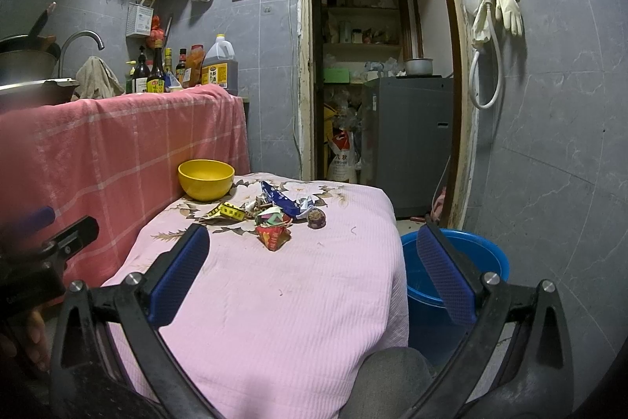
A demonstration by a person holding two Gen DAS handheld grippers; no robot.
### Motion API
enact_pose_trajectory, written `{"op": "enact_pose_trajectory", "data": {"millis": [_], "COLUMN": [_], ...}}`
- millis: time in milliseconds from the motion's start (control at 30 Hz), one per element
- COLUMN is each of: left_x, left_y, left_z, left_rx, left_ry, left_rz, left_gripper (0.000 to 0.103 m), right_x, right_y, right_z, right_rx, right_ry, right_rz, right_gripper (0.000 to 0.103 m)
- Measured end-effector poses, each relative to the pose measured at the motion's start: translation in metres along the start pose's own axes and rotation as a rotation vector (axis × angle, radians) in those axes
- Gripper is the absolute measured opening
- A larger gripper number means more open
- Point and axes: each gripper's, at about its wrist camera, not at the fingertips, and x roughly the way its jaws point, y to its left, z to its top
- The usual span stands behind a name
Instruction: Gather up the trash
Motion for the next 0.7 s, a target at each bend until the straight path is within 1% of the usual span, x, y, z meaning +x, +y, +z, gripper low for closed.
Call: {"op": "enact_pose_trajectory", "data": {"millis": [700], "left_x": [-0.0004], "left_y": [-0.0012], "left_z": [-0.0012], "left_rx": [-0.002], "left_ry": [0.002], "left_rz": [0.001], "left_gripper": [0.102], "right_x": [-0.0003], "right_y": [0.0013], "right_z": [-0.0002], "right_rx": [0.002], "right_ry": [-0.002], "right_rz": [0.0], "right_gripper": [0.103]}}
